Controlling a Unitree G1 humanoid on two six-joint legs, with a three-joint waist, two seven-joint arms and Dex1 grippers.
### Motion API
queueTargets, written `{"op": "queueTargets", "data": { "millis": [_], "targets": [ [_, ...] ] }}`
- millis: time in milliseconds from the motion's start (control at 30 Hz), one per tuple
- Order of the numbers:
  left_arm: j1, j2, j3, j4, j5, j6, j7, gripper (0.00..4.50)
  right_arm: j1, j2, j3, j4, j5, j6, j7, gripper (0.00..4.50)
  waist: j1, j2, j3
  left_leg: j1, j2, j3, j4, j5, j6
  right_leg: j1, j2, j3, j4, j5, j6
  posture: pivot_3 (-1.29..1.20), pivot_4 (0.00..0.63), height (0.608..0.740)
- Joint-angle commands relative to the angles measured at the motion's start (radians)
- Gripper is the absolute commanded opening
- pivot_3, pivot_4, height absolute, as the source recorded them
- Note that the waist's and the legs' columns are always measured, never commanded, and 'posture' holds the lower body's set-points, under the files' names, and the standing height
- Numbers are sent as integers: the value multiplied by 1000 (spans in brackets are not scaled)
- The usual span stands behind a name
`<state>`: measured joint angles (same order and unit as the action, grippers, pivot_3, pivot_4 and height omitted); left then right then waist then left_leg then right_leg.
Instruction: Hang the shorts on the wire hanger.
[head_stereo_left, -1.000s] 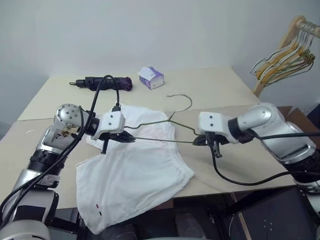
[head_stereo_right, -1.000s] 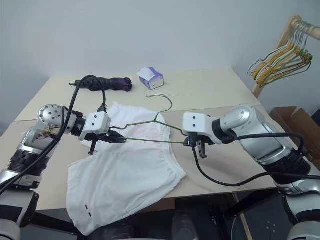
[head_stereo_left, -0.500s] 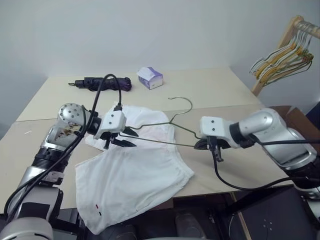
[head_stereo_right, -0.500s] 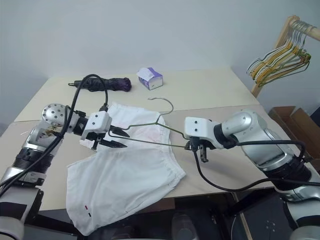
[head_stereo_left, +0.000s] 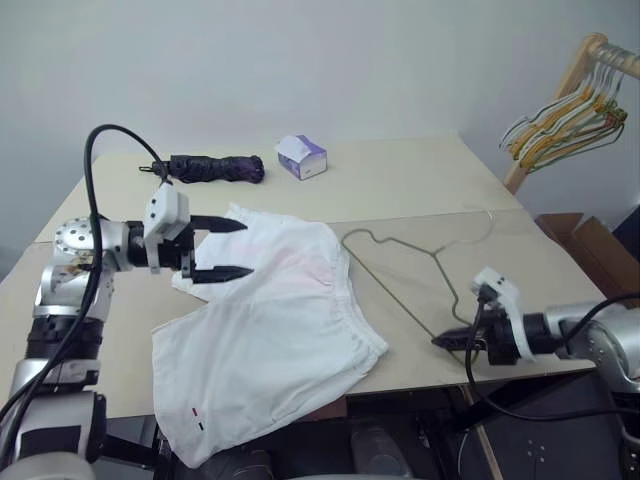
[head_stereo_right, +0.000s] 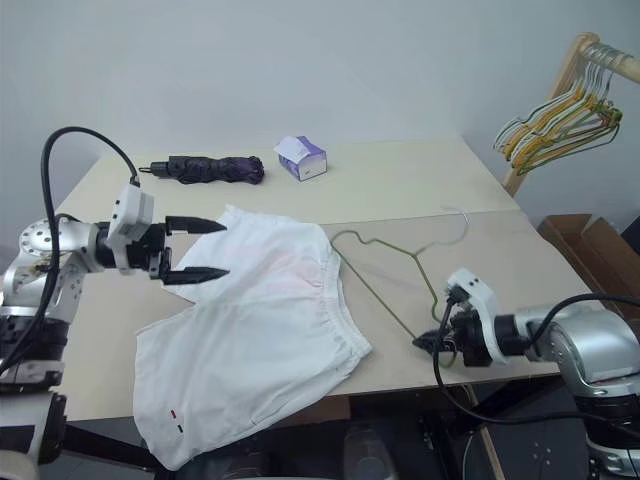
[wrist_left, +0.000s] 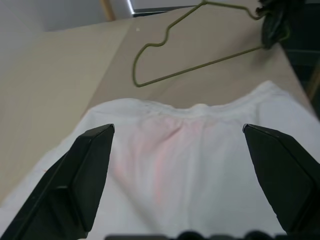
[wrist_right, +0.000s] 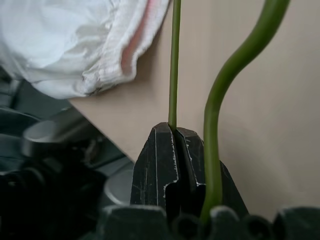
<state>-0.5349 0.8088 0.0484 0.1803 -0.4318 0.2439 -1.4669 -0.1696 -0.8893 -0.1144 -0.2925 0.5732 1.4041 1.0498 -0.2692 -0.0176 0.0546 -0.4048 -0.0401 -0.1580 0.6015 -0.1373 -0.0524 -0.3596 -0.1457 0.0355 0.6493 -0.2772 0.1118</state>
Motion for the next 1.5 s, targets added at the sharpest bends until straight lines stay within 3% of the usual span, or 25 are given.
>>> {"op": "queueTargets", "data": {
  "millis": [33, 233, 633, 1167, 1500],
  "targets": [
    [27, 33, 25, -85, -27, 28, -1, 4461, 26, 7, -50, 16, 48, 17, -25, 0, 13, 0, 0, 0, 0, 0, 0, 0, 0, 0, 0, 0, 0, 0, 0, -207, 0, 740],
    [41, 34, 25, -114, -26, 48, 24, 4461, 72, -26, -28, 15, 95, -13, -10, 0, 48, 1, 0, -1, 0, 1, 1, -2, -2, 0, 0, 0, -1, 0, -1, -194, 0, 740],
    [68, 39, 29, -143, -28, 57, 37, 4461, 139, -49, -101, 22, 148, 6, -49, 0, 93, 1, 0, -2, 0, 2, 1, -4, -5, -1, 0, 1, -1, 0, -1, -193, 0, 740],
    [71, 22, 21, -150, -23, 54, 48, 4461, 66, -68, -75, 83, 193, -55, -62, 0, 102, 1, 0, -4, 0, 3, 3, -6, -7, -2, 0, 0, -2, 0, -2, -184, 0, 740],
    [96, 29, 30, -166, -21, 46, 63, 4461, 70, -144, 7, 65, 212, -93, 35, 0, 109, 1, 0, -6, 0, 3, 3, -5, -7, -4, 0, 0, -2, 0, -2, -168, 0, 740]
  ]
}}
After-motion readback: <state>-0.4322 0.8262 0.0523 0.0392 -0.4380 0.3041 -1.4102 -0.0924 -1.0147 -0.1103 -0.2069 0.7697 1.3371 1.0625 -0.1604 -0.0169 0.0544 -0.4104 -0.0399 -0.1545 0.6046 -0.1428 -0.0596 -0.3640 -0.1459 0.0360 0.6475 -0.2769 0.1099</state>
